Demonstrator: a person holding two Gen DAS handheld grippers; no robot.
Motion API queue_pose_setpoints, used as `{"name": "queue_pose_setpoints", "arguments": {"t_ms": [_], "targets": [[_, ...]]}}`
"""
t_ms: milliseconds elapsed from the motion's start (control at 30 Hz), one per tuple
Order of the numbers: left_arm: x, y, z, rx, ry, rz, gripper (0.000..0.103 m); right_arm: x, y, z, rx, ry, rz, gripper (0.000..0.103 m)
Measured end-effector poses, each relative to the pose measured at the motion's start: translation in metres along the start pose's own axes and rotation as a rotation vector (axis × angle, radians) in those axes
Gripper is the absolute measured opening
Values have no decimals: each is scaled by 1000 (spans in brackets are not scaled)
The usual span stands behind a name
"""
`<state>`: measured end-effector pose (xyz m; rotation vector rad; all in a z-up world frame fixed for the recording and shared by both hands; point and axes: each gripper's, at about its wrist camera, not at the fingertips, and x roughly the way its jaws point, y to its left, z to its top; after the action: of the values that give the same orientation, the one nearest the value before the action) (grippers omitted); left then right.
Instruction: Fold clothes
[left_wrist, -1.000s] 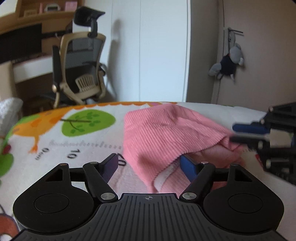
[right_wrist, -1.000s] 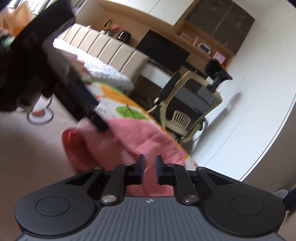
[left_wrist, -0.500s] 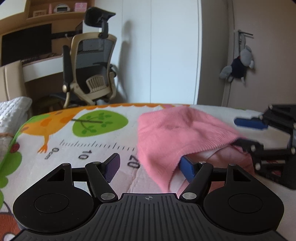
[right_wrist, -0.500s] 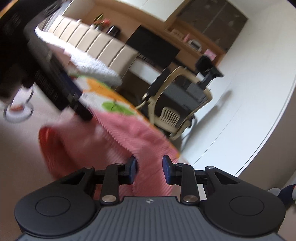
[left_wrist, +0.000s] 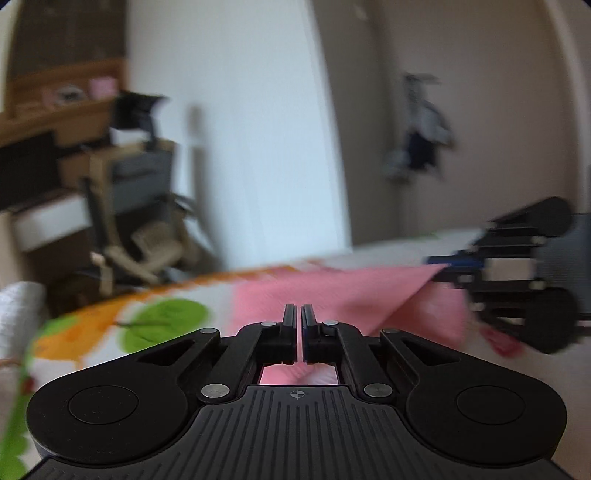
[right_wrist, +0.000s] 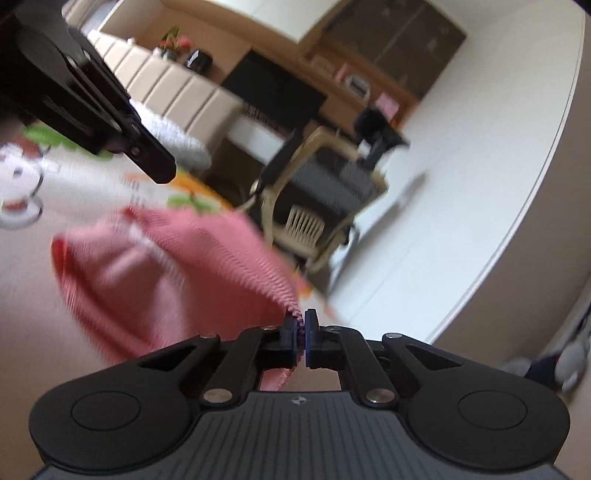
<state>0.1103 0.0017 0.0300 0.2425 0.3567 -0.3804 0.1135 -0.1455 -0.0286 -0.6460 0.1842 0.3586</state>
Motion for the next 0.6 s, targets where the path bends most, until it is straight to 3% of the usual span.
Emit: {"name": "queue_pose_setpoints", "arguments": {"t_ms": [100,167,233,300,367,433,533,600], "targets": [[7,-16,-11,28,90,-96,5,-5,12,-11,-30,18,35,3],[4,-18,-13,25,118,-125,11,-8,17,-13,-59,12,48,3],[-3,-5,-5,-48,105,-157,18,-9,16,-13,-60,10,61,3],[-7,15,3,-151,73,-161,53,-8,15,-13,-64,16,66,3],[3,37,9,-250,63,-123,63,-7,14,-14,-68,22,73,3],[20,58,11,-355,86,-83,65,-7,13,-13,-72,27,87,4],[65,85,-10,-529,222,-56,58,-11,9,-13,-71,40,123,4],[77,87,-25,-560,280,-49,58,-19,6,-16,-81,52,143,9]]}}
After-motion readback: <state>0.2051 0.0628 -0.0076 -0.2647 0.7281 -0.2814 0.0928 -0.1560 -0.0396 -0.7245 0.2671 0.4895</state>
